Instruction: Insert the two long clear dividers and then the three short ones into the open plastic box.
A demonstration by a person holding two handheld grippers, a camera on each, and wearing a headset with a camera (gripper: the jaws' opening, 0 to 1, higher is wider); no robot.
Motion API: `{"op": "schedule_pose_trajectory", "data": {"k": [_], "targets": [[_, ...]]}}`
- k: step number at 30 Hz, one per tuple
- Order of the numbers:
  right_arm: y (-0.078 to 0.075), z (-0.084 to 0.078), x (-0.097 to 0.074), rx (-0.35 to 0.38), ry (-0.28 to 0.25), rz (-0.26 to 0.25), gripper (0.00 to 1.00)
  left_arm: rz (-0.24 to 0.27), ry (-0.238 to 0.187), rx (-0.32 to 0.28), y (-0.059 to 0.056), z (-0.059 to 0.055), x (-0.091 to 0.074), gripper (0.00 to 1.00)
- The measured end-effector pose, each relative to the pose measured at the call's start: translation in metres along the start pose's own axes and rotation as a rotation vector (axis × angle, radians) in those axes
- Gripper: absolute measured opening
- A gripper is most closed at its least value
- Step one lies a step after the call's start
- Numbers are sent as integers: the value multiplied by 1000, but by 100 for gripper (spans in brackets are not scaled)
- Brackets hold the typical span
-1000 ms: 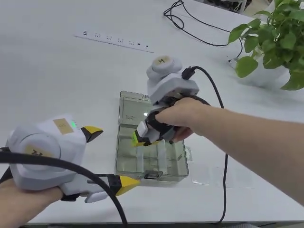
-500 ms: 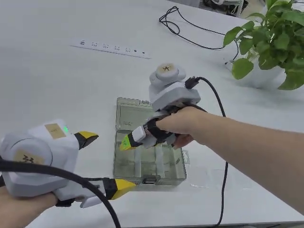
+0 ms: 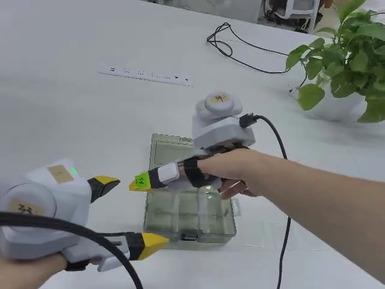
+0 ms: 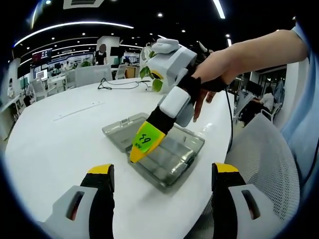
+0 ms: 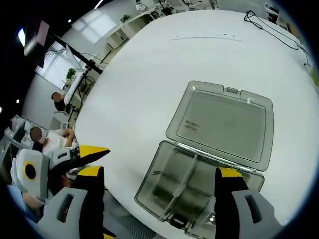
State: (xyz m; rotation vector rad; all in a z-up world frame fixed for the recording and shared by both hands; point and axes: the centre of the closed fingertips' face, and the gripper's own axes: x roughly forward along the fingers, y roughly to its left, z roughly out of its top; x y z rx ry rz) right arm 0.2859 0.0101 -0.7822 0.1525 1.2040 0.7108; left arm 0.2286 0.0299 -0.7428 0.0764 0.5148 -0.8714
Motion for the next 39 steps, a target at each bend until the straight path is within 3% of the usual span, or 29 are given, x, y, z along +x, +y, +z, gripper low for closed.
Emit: {"op": "schedule_pose_trajectory", "data": {"k": [3, 9, 11, 12, 17, 21, 23, 26, 28, 30, 31, 32, 37, 39], "targets": [[0, 5, 1, -29, -16, 14, 100, 22, -14, -23, 3, 3, -4, 81], [0, 0, -3, -50, 4, 45, 100, 65, -27, -46, 4, 4, -12, 81], [8, 3, -6, -52, -28, 96, 100, 80, -27, -48, 4, 4, -14, 81], [9, 3, -7, -24, -33, 105, 100, 86, -26, -47, 3, 3, -14, 81], [16, 10, -18, -31, -91, 155, 100, 108, -22, -54, 3, 3, -14, 81], [22, 21, -33, -41, -189, 215, 100, 127, -28, -57, 4, 7, -15, 81], [18, 17, -37, -14, -180, 222, 100, 132, -36, -67, 5, 9, -15, 81], [15, 14, -45, -18, -211, 235, 100, 144, -38, -66, 7, 11, -15, 80], [9, 13, -52, -46, -252, 241, 100, 148, -47, -75, 7, 14, -16, 81], [3, 4, -59, -70, -252, 239, 100, 149, -51, -88, 6, 14, -16, 81], [0, 2, -63, -107, -274, 243, 100, 150, -48, -92, 6, 14, -16, 81], [-4, -4, -65, -108, -260, 233, 100, 151, -46, -91, 5, 13, -16, 81], [-26, -21, -77, -279, -285, 192, 100, 149, -38, -90, 2, 13, -14, 81], [-37, -31, -83, -325, -272, 173, 100, 147, -38, -90, 0, 13, -13, 81]]}}
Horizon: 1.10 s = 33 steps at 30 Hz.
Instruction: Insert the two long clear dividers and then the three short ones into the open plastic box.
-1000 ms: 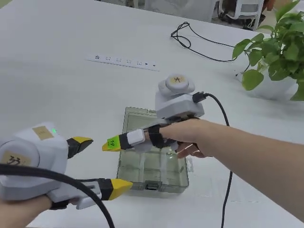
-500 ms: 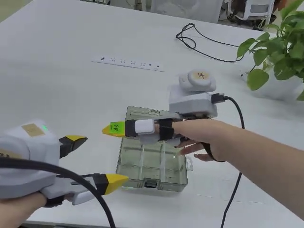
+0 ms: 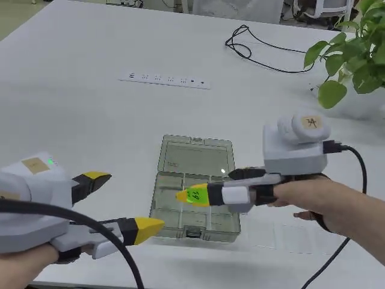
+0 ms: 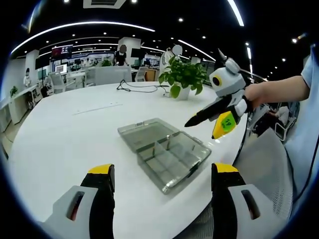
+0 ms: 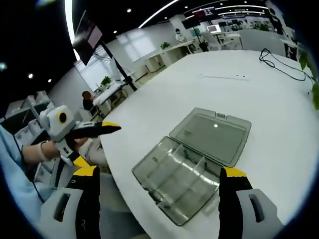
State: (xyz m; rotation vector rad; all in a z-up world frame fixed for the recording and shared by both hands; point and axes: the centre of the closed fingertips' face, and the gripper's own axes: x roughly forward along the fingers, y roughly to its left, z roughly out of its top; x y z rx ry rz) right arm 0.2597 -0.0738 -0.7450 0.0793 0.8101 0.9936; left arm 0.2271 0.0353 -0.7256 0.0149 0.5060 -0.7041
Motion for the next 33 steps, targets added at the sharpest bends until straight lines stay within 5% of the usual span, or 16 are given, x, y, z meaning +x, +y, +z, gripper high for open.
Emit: {"op": "schedule_pose_trajectory", "data": {"k": [12, 19, 33], "targets": [[-28, -41, -42, -162, 58, -41, 100, -29, 11, 11, -11, 1, 12, 80], [-49, -71, -60, -269, 175, -84, 98, -35, 17, 14, -12, 2, 15, 80], [-75, -104, -65, -616, 382, -59, 86, -30, 32, 9, -15, -8, 11, 80]]}}
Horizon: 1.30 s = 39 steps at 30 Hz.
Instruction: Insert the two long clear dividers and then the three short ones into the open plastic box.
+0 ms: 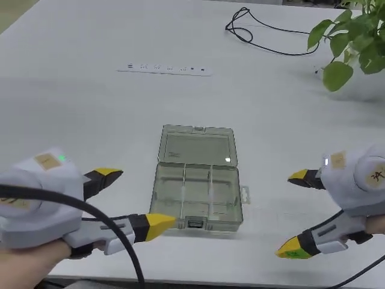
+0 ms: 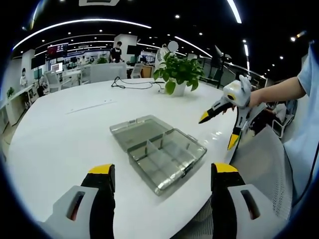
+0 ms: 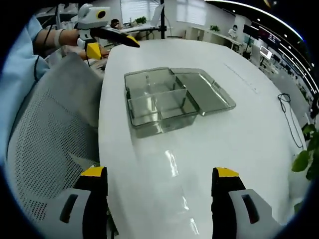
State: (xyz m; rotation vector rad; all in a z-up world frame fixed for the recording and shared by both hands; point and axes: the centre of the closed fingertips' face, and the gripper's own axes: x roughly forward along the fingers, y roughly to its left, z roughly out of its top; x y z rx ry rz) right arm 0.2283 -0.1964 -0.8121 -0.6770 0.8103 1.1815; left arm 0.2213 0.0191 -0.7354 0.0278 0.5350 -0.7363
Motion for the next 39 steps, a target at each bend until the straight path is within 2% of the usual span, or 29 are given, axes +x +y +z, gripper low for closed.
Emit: {"op": "schedule_pose_trajectory", "data": {"k": [2, 5, 7, 10, 13, 17, 22, 24, 25, 26, 27, 28, 33, 39], "targets": [[2, -5, 5, -9, 18, 14, 81, 3, 1, 0, 0, -1, -1, 80], [4, -10, 12, -62, 50, 27, 70, 2, 2, -1, 0, -2, -3, 79], [3, -11, 16, -64, 54, 33, 65, -6, 6, 4, -1, -3, -3, 79], [-2, -12, 24, -50, 53, 50, 62, -41, 18, 8, -6, -6, -4, 80], [-4, -12, 27, -23, 56, 67, 58, -46, 21, 9, -7, -6, -4, 81], [-4, -16, 30, -71, 93, 80, 54, -43, 20, 14, -7, -6, -4, 82], [-3, -15, 30, -87, 96, 95, 45, -51, 36, 33, -8, -8, -5, 83], [-1, -18, 33, -89, 119, 107, 44, -52, 38, 36, -7, -9, -5, 83], [1, -22, 35, -121, 140, 118, 44, -50, 36, 32, -6, -8, -6, 83], [-2, -17, 34, -168, 115, 103, 42, -51, 36, 28, -6, -8, -6, 83], [-1, -18, 33, -127, 131, 108, 41, -49, 36, 25, -6, -8, -6, 83], [-1, -17, 33, -124, 131, 105, 39, -47, 34, 25, -6, -8, -6, 83], [3, -17, 33, -170, 133, 114, 33, -54, 37, 11, -6, -10, -3, 81], [1, -17, 33, -150, 122, 105, 33, -64, 39, 10, -4, -8, 1, 81]]}}
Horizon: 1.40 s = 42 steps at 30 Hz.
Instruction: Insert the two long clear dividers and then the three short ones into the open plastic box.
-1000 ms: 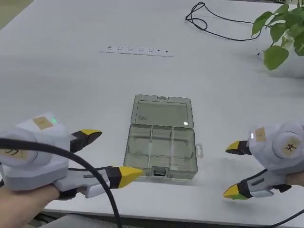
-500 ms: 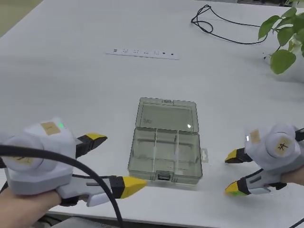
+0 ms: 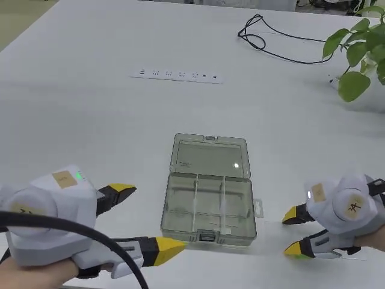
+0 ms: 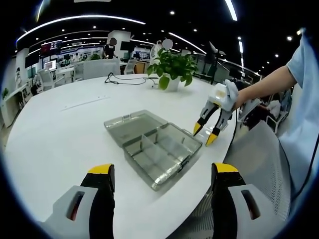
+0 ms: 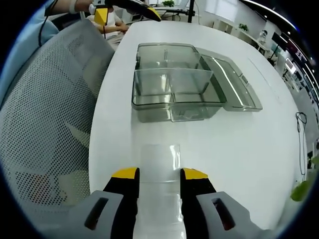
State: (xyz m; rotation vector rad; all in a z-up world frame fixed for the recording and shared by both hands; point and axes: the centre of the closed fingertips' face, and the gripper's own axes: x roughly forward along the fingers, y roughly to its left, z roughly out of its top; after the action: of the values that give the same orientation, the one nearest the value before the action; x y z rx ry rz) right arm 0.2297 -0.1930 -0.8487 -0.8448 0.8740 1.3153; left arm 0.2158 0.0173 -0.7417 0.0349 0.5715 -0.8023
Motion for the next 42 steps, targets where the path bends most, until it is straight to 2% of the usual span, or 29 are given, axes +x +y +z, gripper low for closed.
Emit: {"op": "schedule_pose_trajectory", "data": {"k": [2, 6, 9, 11, 13, 22, 29, 34, 36, 38, 40, 42], "targets": [[0, 1, 0, 25, -9, -11, 33, 0, -3, 0, 1, 1, 0, 80], [1, 1, 0, 29, -15, -40, 32, 13, -1, -16, 4, -2, 3, 79], [3, 1, -2, 27, -12, -67, 32, -1, 0, -33, 2, -4, 4, 79], [1, 6, -6, 43, -32, -86, 32, -9, -1, -30, 2, -4, 4, 78], [-4, 8, -11, 61, -38, -124, 32, -16, -2, -27, 2, -2, 4, 78], [-10, 13, -23, 105, -55, -192, 32, -25, -18, -43, 9, 7, 5, 75], [-14, 35, -43, 68, -80, -253, 32, -50, 2, -57, 8, 8, 11, 72], [-20, 70, -66, 44, -146, -283, 32, -84, -13, -78, -2, 23, 18, 69], [-22, 88, -72, 15, -173, -294, 32, -100, -25, -105, -7, 32, 21, 67], [-25, 96, -73, 3, -185, -302, 32, -118, -29, -114, -8, 36, 25, 63], [-25, 111, -74, -35, -194, -308, 32, -128, 5, -120, -10, 36, 31, 57], [-23, 123, -73, -56, -194, -312, 32, -139, 7, -134, -12, 40, 35, 57]]}}
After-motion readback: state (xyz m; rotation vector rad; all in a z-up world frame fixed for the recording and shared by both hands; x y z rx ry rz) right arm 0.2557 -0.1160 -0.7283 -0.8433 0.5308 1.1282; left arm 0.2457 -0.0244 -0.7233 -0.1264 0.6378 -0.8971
